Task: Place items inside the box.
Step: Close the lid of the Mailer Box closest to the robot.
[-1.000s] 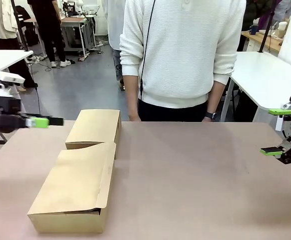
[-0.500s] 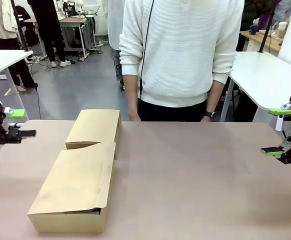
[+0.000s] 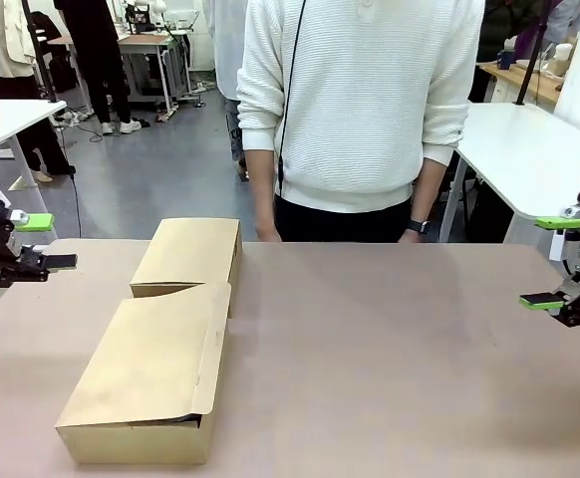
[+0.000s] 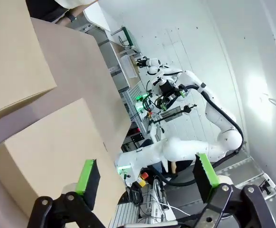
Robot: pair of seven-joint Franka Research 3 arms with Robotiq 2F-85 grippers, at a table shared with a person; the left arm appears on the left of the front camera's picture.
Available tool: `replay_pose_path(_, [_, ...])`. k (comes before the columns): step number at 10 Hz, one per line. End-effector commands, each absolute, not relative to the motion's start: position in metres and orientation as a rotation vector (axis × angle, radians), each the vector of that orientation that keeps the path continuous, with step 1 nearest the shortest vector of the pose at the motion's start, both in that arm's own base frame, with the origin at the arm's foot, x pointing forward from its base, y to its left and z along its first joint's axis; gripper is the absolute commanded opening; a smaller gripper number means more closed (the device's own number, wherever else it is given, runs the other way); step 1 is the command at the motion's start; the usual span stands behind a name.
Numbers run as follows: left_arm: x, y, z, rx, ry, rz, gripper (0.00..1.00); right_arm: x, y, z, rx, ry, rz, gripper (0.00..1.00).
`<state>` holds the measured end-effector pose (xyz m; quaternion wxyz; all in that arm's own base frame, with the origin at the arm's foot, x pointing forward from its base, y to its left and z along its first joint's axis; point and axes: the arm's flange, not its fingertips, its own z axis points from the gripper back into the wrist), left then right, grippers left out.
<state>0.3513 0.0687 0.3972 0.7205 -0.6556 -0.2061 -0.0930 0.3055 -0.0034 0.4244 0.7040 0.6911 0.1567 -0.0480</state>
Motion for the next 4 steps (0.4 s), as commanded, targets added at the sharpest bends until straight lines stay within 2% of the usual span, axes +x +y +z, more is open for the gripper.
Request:
replay_pose_path(1, [0.349,0.0696,0.3995,-1.468,-0.475,-0.206,1.0,0.306,-0.0019,0.4302,1.551,0.359,-0.122,1.0])
replay_pose_path(4, [0.349,0.0696,0.3995,-1.468,-0.475,-0.206,1.0,0.306,-0.0019,0.4302,1.551,0.359,-0.122,1.0])
